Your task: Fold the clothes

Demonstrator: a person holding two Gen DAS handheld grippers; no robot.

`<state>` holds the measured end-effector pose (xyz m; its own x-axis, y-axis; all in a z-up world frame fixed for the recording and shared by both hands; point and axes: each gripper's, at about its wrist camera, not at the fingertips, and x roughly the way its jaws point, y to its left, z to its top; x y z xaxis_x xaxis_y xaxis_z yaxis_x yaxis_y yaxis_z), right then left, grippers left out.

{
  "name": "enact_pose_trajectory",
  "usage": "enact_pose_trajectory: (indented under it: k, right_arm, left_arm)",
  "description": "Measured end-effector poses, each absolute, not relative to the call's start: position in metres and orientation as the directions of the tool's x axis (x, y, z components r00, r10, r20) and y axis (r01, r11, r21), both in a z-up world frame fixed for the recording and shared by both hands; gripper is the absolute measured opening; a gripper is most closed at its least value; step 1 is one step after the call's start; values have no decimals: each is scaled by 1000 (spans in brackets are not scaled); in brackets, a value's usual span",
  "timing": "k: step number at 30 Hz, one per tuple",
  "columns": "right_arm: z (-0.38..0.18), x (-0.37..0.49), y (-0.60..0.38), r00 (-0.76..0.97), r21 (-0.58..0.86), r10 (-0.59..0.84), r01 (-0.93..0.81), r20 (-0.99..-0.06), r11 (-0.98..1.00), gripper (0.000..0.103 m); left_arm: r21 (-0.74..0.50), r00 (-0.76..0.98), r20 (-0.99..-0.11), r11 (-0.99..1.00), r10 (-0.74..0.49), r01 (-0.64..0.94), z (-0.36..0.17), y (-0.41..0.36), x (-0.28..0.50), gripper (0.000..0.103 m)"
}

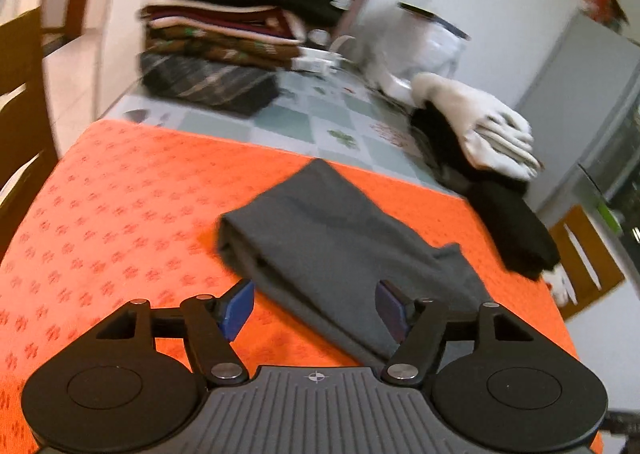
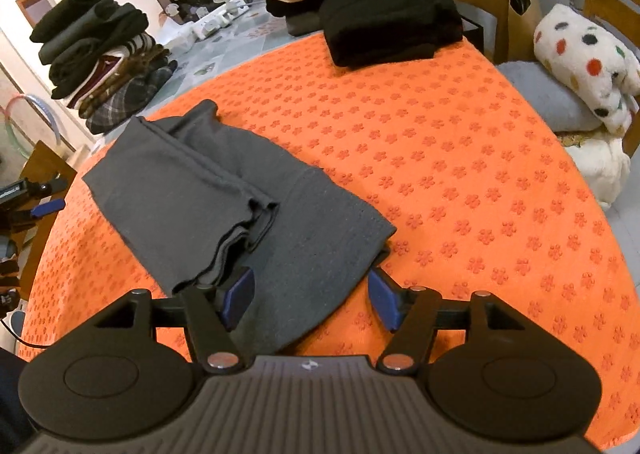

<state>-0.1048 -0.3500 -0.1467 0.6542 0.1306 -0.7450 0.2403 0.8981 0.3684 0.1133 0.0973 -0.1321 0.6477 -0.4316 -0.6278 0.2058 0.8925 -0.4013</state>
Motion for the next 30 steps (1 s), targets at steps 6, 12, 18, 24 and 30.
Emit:
enact_pose_trajectory:
  k: [6,12,18,24,30]
  right_arm:
    - [-128,-133,-349,696,373,69,296,-715,879,70]
    - [-121,-168,-344,707,375,-3,378,-707,846,71]
    - [-129,-193,-330,677,369,-59,470,-733,802,71]
    - [-132,-210,-321,667,369,-102,526,-738,766,71]
    - [-136,-213,-324,657,370,-112,547,-745,751,71]
  left_arm:
    - [-453,666,-635,887,-390,88,-145,122,150,72]
    - [-505,637,-639,860,-430,75,-164,118,205,72]
    - [-504,601,-635,850,-486,155,-178,99,226,72]
    - [-465,614,-637,867,-466,176,-179,95,221,56]
    - [-554,604,-609,821,-514,139,-171,96,216,15]
